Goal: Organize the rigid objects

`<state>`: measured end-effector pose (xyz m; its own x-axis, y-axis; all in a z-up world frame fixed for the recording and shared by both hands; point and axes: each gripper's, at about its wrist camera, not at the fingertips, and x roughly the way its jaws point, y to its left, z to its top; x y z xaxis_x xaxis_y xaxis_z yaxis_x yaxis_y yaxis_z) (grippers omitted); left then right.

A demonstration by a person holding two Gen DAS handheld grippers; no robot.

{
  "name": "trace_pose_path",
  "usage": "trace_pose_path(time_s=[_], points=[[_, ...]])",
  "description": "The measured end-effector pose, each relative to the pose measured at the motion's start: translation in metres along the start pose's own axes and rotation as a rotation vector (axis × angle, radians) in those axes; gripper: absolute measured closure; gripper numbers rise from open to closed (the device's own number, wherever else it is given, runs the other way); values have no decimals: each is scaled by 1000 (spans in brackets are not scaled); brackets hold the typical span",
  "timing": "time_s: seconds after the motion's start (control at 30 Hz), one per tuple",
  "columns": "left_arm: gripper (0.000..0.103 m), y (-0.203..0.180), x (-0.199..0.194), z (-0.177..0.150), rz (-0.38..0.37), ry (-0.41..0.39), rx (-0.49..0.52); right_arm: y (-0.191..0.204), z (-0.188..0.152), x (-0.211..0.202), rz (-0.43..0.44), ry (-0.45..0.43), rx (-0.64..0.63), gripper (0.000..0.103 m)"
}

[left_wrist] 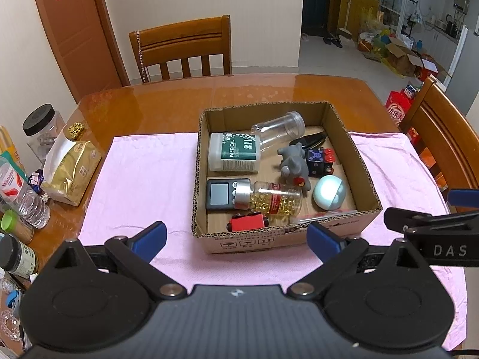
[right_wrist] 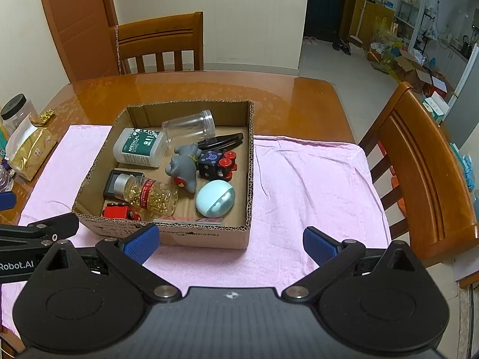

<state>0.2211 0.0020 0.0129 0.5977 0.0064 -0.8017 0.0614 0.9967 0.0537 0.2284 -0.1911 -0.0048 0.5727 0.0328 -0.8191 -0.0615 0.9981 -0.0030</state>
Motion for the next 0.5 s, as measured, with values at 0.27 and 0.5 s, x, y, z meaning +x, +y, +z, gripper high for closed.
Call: trace_pose_path(time_s=[0.27, 0.5], points=[[4, 0, 0, 0, 3, 0, 0, 1, 0, 0, 3, -1, -2, 0], [4, 0, -1, 1, 4, -2, -1, 1, 2, 0, 4, -5, -10, 0]])
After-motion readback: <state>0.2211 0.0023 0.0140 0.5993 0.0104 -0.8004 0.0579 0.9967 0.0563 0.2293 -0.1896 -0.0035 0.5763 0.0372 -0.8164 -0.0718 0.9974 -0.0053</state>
